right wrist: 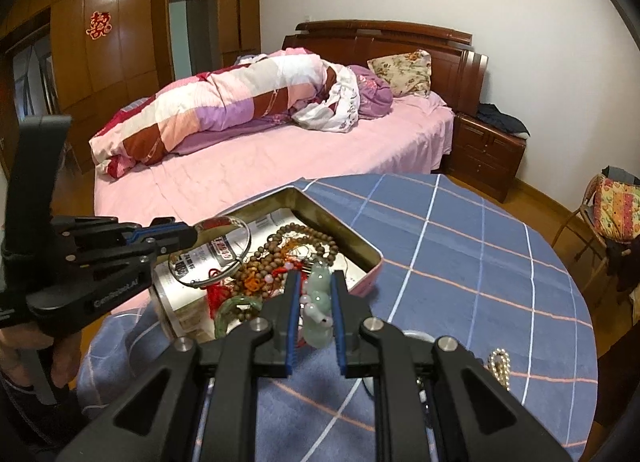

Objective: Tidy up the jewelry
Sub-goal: 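Carry the silver bangle over the tin with both grippers and lower it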

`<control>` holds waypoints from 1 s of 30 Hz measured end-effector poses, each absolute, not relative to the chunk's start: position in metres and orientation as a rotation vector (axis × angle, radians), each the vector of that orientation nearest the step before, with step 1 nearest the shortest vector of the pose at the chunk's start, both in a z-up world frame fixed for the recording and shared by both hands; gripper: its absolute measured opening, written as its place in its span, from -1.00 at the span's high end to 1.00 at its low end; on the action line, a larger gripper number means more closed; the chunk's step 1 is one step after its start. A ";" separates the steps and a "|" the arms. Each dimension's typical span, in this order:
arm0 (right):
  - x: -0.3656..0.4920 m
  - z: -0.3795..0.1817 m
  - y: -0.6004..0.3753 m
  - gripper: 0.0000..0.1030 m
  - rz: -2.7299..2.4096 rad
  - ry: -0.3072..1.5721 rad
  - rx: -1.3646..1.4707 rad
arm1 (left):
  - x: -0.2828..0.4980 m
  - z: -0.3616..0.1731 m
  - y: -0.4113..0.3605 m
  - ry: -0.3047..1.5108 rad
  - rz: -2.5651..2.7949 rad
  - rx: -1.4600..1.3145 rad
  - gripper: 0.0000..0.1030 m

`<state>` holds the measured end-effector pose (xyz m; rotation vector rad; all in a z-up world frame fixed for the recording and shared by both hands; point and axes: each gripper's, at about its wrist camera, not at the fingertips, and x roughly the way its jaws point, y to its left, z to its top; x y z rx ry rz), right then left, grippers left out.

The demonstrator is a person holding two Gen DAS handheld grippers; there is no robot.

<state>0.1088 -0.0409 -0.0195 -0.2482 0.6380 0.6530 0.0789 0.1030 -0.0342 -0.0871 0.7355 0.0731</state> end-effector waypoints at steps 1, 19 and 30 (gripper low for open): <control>0.110 -0.020 -0.039 0.67 0.653 0.640 -0.251 | 0.081 -0.035 0.104 0.739 0.073 -0.089 0.95; 0.147 -0.044 -0.015 0.67 0.635 0.692 -0.265 | 0.111 -0.046 0.103 0.784 0.067 -0.042 0.95; 0.158 -0.060 -0.010 0.67 0.621 0.740 -0.265 | 0.118 -0.053 0.100 0.809 0.064 -0.019 0.95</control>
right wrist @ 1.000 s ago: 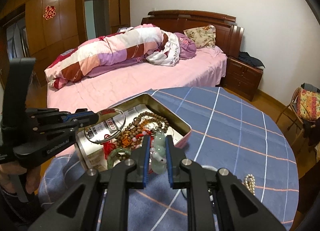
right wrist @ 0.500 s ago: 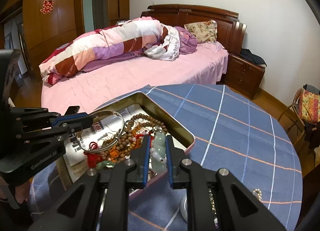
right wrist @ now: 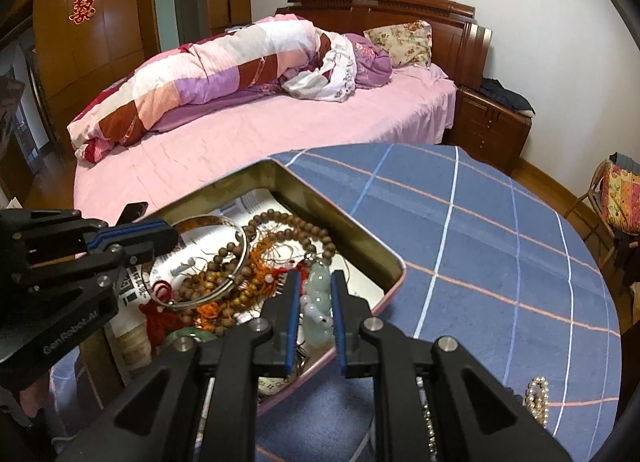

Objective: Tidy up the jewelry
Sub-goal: 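Carry the silver bangle over the tin with both grippers and lower it, then open both grippers to release the silver bangle into the tin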

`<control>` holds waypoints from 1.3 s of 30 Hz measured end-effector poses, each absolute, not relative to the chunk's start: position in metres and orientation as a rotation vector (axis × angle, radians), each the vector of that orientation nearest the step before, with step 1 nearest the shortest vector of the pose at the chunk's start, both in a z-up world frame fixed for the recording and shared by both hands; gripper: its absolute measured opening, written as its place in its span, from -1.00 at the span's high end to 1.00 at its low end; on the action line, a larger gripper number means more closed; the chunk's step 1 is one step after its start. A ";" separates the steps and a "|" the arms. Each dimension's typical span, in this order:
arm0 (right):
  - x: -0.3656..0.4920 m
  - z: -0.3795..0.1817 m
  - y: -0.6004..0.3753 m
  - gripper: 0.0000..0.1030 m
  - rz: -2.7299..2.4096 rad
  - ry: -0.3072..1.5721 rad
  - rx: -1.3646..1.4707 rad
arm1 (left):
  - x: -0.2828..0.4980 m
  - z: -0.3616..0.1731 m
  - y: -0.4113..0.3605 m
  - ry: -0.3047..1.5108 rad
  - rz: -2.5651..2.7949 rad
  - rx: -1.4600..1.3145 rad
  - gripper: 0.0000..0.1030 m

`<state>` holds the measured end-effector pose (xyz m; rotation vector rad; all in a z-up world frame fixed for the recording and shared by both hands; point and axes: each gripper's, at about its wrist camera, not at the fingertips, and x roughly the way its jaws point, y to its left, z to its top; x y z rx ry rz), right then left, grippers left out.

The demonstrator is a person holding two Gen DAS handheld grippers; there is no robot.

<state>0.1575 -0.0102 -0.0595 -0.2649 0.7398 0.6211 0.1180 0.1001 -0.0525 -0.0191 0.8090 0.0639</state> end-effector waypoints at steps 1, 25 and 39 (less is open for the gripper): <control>0.158 -0.061 -0.011 0.67 0.619 0.744 -0.263 | 0.118 -0.053 0.100 0.810 0.064 -0.018 0.95; 0.162 -0.068 -0.007 0.65 0.633 0.767 -0.260 | 0.124 -0.062 0.095 0.842 0.063 0.011 0.93; 0.147 -0.056 -0.030 -0.20 0.639 0.719 -0.159 | 0.095 -0.033 0.091 0.725 0.049 -0.040 -0.34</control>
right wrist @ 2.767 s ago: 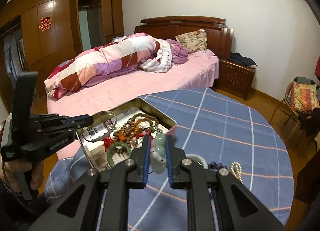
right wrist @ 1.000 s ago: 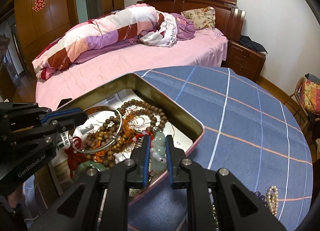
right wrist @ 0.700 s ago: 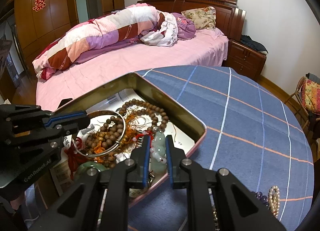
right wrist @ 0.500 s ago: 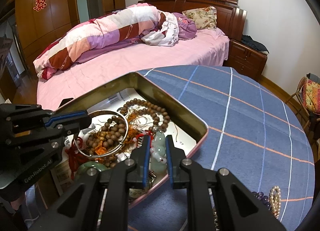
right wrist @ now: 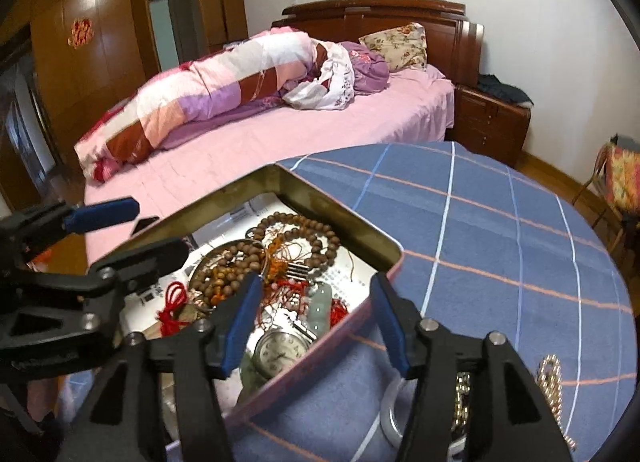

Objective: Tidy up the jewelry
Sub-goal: 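Open both grippers to release the silver bangle into the tin, then move both grippers from the tin to the remaining jewelry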

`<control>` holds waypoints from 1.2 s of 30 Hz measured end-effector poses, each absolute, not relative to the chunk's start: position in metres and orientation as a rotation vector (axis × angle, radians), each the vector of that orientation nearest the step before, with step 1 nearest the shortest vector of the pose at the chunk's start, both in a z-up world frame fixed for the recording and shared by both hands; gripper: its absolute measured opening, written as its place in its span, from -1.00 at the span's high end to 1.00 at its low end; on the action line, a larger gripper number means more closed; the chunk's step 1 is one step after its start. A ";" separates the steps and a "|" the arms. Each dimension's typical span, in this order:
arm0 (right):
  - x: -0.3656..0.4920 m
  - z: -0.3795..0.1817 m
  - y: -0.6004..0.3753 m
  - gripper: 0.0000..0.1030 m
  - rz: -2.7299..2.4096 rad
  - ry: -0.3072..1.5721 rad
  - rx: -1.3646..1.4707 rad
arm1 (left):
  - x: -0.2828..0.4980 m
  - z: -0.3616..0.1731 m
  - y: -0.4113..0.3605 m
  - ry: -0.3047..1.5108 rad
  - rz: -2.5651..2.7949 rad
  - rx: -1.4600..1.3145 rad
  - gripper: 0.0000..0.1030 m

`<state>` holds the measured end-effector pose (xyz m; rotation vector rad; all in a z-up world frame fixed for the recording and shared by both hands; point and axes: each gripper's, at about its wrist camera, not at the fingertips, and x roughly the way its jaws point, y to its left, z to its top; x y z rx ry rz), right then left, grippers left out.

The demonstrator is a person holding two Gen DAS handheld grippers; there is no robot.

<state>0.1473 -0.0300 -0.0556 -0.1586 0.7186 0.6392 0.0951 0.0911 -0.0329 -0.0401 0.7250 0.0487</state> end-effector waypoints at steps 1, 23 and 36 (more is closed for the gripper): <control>0.146 -0.055 -0.034 -0.21 0.633 0.716 -0.154 | 0.094 -0.032 0.089 0.724 0.051 -0.036 -0.34; 0.126 -0.072 -0.213 -0.21 0.282 0.767 0.025 | 0.090 -0.040 -0.040 0.747 -0.065 0.130 -0.34; 0.136 -0.080 -0.211 -0.21 0.290 0.806 0.002 | 0.105 -0.067 -0.092 0.788 -0.148 0.218 -0.34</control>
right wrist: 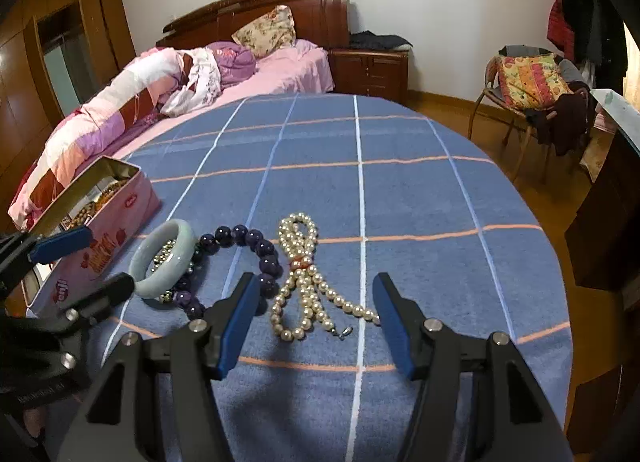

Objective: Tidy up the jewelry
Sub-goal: 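Move both grippers from the tin to the remaining jewelry, then grasp the pale jade bangle with the left gripper while the right gripper grasps the pearl necklace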

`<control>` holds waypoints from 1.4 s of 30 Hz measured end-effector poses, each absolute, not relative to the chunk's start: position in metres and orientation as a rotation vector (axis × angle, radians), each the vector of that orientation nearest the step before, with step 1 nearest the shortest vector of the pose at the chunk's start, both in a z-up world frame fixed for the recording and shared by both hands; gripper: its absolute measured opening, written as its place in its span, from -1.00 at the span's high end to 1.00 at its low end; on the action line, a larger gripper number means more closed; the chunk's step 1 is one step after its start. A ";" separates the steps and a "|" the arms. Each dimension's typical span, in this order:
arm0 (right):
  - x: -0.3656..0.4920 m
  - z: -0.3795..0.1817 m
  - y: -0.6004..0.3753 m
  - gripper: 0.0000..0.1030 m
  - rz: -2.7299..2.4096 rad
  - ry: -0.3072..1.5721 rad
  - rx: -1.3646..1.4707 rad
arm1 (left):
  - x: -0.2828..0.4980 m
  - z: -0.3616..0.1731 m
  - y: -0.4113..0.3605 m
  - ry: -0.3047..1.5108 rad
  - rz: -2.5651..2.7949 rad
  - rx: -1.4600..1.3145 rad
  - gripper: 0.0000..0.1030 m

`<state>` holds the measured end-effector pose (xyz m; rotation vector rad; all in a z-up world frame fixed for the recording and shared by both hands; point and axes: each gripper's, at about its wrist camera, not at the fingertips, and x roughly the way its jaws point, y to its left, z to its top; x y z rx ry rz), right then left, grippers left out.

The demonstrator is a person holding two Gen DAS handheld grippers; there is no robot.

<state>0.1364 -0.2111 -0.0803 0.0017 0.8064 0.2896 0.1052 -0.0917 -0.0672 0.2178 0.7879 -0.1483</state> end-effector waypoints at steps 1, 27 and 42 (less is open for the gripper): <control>0.137 -0.081 -0.211 -0.21 0.291 0.809 0.001 | 0.106 -0.069 -0.093 0.793 -0.156 0.218 -0.34; 0.152 -0.093 -0.205 0.64 0.296 0.894 -0.013 | 0.098 -0.073 -0.094 0.756 -0.279 0.158 0.80; 0.146 -0.086 -0.207 0.82 0.290 0.841 0.002 | 0.084 -0.055 -0.077 0.695 -0.225 0.114 0.80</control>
